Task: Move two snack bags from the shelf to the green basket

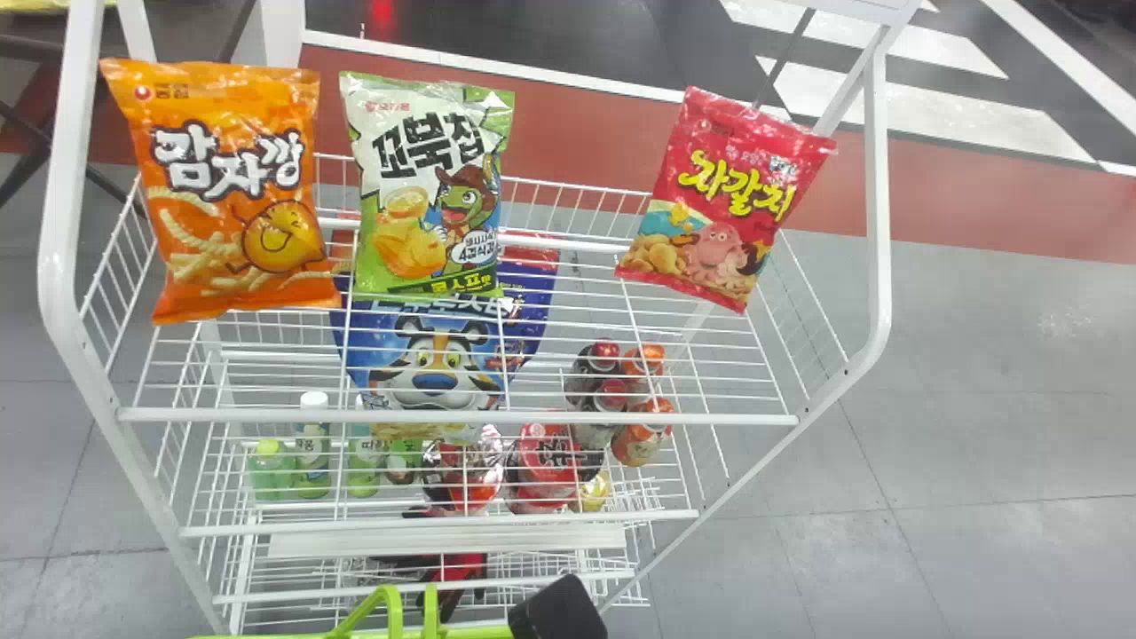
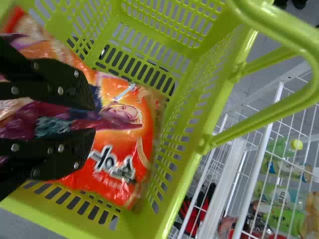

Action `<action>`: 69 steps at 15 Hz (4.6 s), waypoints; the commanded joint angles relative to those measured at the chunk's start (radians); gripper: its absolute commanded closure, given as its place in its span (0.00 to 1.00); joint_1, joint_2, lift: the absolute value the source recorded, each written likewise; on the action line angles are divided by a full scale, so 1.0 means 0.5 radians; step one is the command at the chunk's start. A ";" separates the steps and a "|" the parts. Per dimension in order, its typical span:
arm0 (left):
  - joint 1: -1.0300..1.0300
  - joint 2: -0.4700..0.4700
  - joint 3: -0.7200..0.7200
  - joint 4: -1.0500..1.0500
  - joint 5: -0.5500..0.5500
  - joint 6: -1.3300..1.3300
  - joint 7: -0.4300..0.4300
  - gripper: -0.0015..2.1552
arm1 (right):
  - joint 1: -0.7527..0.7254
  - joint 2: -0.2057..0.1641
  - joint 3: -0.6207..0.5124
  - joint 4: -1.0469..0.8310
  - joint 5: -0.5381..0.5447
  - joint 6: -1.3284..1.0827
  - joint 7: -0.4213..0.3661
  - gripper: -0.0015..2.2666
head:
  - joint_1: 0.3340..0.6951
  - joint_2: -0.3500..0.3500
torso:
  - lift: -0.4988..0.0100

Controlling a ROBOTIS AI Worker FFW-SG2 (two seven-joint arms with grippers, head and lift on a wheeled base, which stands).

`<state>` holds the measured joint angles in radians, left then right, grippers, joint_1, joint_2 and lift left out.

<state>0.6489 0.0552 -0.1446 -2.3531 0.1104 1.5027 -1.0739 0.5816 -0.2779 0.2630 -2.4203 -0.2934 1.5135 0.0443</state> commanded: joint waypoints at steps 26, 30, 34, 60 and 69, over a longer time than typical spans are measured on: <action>0.037 -0.025 -0.027 0.098 -0.080 -0.031 0.003 0.99 | -1.605 0.531 0.370 2.122 0.424 -2.998 0.310 0.03 | 1.00 0.54 | 0.95; 0.034 -0.018 -0.017 0.104 -0.080 -0.074 -0.003 0.99 | -1.841 0.558 0.364 2.518 0.403 -3.163 0.313 0.04 | 1.00 0.57 | 0.95; 0.009 -0.009 -0.008 0.114 -0.077 -0.086 -0.009 0.99 | -1.976 0.558 0.361 2.650 0.240 -2.991 0.574 0.19 | 1.00 0.56 | 0.95; 0.028 -0.006 0.004 -0.025 -0.070 -0.074 0.003 0.99 | -0.734 0.025 -0.293 0.423 -0.355 -1.740 0.565 0.99 | 1.00 0.43 | 0.95; -0.061 -0.028 0.035 -0.021 -0.058 -0.061 0.015 0.99 | 0.030 -0.064 -1.201 -0.390 -0.763 -0.470 0.826 0.99 | 1.00 0.00 | 0.95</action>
<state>0.6225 0.0437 -0.1324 -2.3638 0.0800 1.4713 -1.0667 0.5715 -0.3142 -0.2960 -2.5789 -0.6686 1.1678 0.4563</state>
